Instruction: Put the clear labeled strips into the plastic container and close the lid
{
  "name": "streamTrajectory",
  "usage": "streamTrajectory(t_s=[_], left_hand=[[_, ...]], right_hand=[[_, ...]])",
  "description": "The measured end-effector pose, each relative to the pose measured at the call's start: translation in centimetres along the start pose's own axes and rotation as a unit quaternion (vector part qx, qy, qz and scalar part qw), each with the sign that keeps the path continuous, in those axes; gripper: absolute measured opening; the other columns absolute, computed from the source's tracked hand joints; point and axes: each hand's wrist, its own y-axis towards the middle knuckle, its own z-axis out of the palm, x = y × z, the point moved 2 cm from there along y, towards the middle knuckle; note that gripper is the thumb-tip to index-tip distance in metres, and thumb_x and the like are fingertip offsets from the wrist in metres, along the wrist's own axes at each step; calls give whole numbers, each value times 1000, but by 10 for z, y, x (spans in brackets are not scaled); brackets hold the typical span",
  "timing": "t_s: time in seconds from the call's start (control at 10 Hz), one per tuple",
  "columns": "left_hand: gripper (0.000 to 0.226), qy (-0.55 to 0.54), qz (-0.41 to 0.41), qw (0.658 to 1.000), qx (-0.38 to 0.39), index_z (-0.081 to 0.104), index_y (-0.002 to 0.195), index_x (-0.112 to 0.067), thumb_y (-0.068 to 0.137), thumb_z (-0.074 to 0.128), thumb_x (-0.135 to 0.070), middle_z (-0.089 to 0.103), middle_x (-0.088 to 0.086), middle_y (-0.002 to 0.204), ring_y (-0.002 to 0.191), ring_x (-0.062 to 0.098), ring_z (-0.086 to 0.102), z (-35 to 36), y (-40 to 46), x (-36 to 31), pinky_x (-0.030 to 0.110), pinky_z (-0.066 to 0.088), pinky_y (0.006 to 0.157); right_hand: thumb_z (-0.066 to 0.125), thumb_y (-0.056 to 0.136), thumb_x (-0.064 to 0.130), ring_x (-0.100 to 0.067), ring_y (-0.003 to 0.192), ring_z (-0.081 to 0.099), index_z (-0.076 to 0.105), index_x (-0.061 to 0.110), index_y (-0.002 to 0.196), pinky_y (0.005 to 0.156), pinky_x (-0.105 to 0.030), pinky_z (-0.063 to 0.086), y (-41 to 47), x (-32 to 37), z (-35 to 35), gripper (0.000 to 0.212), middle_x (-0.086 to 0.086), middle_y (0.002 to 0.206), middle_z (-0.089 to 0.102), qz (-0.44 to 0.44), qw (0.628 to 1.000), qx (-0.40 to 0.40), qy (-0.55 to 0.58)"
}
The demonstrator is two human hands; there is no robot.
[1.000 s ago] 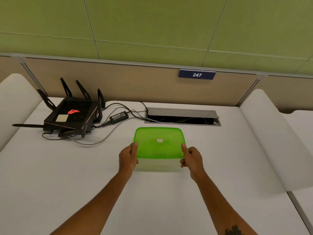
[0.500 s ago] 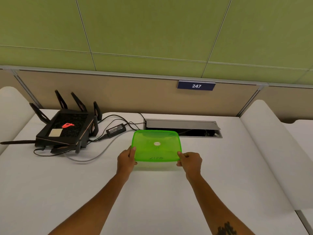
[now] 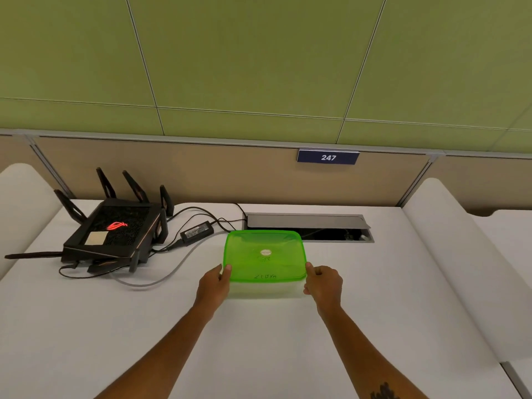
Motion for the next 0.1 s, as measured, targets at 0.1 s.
streamTrajectory(t_s=[0.1], left_hand=[[70, 77, 12, 997, -16, 41, 153, -1, 103, 46, -50, 64, 19, 132, 130, 33, 56, -7, -9, -14, 44, 45, 107]], right_hand=[[52, 91, 54, -25, 87, 69, 72, 12, 87, 81, -36, 55, 8, 3, -2, 47, -2, 85, 74, -25, 999, -21, -41]])
